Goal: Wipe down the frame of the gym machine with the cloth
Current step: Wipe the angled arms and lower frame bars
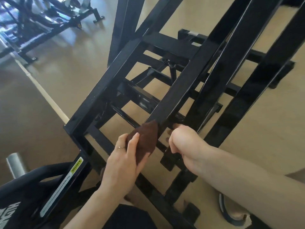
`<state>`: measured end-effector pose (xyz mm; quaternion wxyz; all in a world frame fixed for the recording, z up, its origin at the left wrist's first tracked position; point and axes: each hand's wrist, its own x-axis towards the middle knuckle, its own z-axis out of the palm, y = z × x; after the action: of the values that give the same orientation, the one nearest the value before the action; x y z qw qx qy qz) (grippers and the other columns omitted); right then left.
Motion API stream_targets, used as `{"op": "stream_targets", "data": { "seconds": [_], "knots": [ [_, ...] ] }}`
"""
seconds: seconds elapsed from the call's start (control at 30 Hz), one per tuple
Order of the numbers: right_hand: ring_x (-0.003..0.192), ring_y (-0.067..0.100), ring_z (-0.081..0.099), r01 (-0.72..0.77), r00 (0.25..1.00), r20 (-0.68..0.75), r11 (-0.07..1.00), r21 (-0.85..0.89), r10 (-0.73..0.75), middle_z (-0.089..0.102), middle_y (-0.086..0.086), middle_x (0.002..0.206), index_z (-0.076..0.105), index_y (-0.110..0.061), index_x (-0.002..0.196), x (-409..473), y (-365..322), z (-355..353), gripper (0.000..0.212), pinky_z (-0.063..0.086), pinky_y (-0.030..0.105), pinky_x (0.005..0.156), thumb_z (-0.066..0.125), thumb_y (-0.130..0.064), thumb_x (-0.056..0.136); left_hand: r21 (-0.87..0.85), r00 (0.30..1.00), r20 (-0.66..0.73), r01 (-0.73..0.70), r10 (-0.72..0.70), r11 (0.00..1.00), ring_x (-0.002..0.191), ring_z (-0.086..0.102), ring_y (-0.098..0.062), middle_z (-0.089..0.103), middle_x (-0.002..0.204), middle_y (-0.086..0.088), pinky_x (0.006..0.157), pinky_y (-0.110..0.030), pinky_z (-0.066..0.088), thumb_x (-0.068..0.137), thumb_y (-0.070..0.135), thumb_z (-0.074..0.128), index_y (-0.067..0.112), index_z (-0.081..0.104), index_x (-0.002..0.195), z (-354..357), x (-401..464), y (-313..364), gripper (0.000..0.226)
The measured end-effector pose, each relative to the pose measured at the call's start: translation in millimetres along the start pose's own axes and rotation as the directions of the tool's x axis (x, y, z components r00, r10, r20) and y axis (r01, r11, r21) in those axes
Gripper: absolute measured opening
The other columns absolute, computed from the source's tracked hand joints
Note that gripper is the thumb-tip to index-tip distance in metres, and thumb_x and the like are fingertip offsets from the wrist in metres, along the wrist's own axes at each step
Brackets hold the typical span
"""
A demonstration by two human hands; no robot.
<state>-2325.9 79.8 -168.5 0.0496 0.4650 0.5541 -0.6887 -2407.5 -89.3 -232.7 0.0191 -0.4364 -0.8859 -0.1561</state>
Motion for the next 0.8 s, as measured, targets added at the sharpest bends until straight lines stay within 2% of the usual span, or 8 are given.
{"op": "stream_targets", "data": {
  "seconds": [0.07,0.13,0.23,0.33,0.4,0.5,0.67,0.8],
  "knots": [
    [0.078,0.034,0.057,-0.002,0.999,-0.042,0.997,-0.072,-0.001,0.058,0.018,0.096,0.041,-0.009,0.152,4,-3,-6,0.048,0.050,0.046,0.068,0.043,-0.003,0.105,-0.028,1.000,-0.012,-0.023,0.023,0.999,0.091,0.071,-0.036,0.055,0.128,-0.016,0.071,-0.043,0.064,0.084,0.033,0.079,0.011,0.045,0.136,1,29,13,0.066],
    [0.070,0.011,0.050,0.066,0.993,-0.076,0.961,-0.269,-0.089,0.051,-0.005,0.083,0.051,-0.022,0.140,4,-12,-14,0.040,0.039,0.023,0.049,0.053,-0.010,0.103,-0.055,0.999,-0.035,-0.039,0.037,0.998,0.104,0.068,-0.034,0.053,0.135,-0.013,0.081,-0.040,0.061,0.090,0.033,0.076,0.013,0.046,0.142,3,71,37,0.064],
    [0.104,0.013,0.064,0.345,0.842,-0.008,0.550,-0.761,-0.539,0.063,-0.010,0.111,0.054,-0.026,0.129,-9,-14,-43,0.033,0.047,0.011,0.081,0.064,-0.026,0.098,-0.082,0.999,-0.023,-0.024,0.023,0.996,0.119,0.059,-0.026,0.042,0.144,-0.006,0.089,-0.032,0.055,0.100,0.043,0.059,0.022,0.035,0.150,5,126,68,0.059],
    [0.143,0.030,0.043,0.210,0.512,0.120,-0.012,-0.978,-0.851,0.058,0.011,0.143,0.060,-0.012,0.138,1,-21,-78,0.047,0.027,0.043,0.124,0.060,-0.028,0.094,-0.114,0.994,-0.093,-0.063,0.053,0.991,0.114,0.060,-0.027,0.045,0.140,-0.007,0.086,-0.034,0.056,0.101,0.043,0.059,0.021,0.036,0.149,8,144,81,0.058],
    [0.152,0.035,0.028,0.110,0.548,0.197,-0.163,-0.980,-0.813,0.050,0.015,0.152,0.058,-0.014,0.142,10,-27,-94,0.050,0.015,0.056,0.126,0.050,-0.035,0.098,-0.084,0.993,-0.099,-0.080,0.072,0.993,0.113,0.063,-0.029,0.047,0.141,-0.009,0.088,-0.037,0.058,0.099,0.041,0.063,0.020,0.038,0.149,10,133,78,0.059],
    [0.157,0.035,0.015,0.072,0.622,0.230,-0.238,-0.969,-0.749,0.036,0.013,0.163,0.047,-0.017,0.152,19,-26,-111,0.059,0.011,0.058,0.126,0.049,-0.042,0.099,-0.050,0.989,-0.114,-0.104,0.097,0.993,0.104,0.068,-0.034,0.050,0.138,-0.012,0.081,-0.042,0.063,0.091,0.035,0.074,0.017,0.043,0.145,16,104,58,0.065],
    [0.157,0.037,0.009,0.087,0.598,0.292,-0.302,-0.949,-0.746,0.026,0.016,0.166,0.040,-0.009,0.155,24,-19,-121,0.076,0.009,0.060,0.126,0.062,-0.041,0.089,-0.025,0.987,-0.123,-0.107,0.103,0.994,0.088,0.073,-0.037,0.057,0.128,-0.016,0.069,-0.041,0.063,0.082,0.030,0.080,0.010,0.052,0.136,17,95,49,0.064],
    [0.154,0.042,0.015,0.101,0.553,0.305,-0.301,-0.948,-0.776,0.033,0.023,0.162,0.044,-0.002,0.151,26,-17,-118,0.079,0.006,0.061,0.125,0.068,-0.037,0.083,-0.042,0.983,-0.121,-0.146,0.140,0.988,0.101,0.068,-0.032,0.055,0.131,-0.014,0.077,-0.039,0.060,0.093,0.036,0.072,0.013,0.049,0.139,12,159,83,0.056]
  ]
}}
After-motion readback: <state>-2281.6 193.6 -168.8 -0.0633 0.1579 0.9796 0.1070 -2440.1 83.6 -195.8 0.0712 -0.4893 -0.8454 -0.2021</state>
